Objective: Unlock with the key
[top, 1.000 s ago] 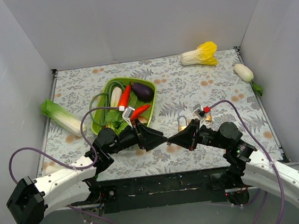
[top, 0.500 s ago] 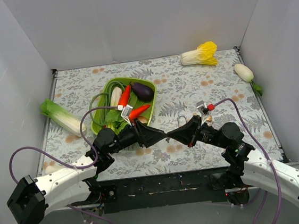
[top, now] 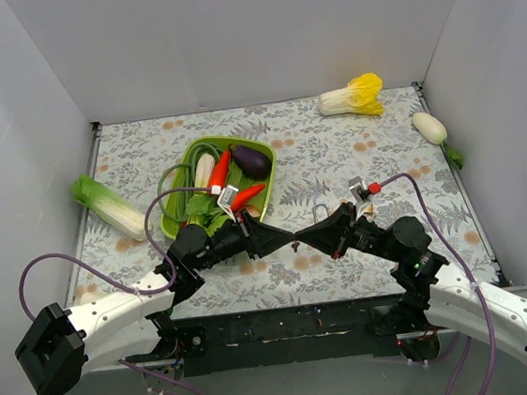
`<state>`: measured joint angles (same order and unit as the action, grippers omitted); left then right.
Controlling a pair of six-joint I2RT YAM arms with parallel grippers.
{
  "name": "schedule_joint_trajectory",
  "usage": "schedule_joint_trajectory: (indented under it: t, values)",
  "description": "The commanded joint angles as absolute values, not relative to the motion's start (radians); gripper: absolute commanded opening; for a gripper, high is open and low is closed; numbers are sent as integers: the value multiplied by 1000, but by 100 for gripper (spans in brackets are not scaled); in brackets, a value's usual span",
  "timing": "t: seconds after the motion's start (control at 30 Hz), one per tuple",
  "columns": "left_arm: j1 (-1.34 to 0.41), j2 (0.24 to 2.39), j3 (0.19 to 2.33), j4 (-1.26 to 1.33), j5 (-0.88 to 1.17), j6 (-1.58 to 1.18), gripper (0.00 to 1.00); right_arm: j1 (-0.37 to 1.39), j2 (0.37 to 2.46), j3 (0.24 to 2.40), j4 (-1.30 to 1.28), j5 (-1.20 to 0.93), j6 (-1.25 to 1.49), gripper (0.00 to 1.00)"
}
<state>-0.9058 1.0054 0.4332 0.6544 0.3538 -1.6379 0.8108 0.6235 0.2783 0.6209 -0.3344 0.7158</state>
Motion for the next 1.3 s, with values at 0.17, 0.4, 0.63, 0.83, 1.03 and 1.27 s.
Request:
schedule_joint_trajectory:
  t: [0.17,0.4,0.63,0.83,1.03,1.27]
  values:
    - [-916,1002,462,646,325,-1602,0,810,615,258,683,-319,732,1]
    - [-916,950,459,585,382,-1514,0,805,580,273,594,-371,715,6]
    - [-916,953,531,420,618,-1384,0,799,577,360,467,-547,624,52]
    - [-916,963,571,338,695,-1342,0,799,638,393,448,-738,611,56]
    - [-916,977,597,290,707,-1319,0,799,693,419,403,-837,581,55]
    - [-916,1006,611,279,735,-1313,0,799,696,420,405,-812,566,48]
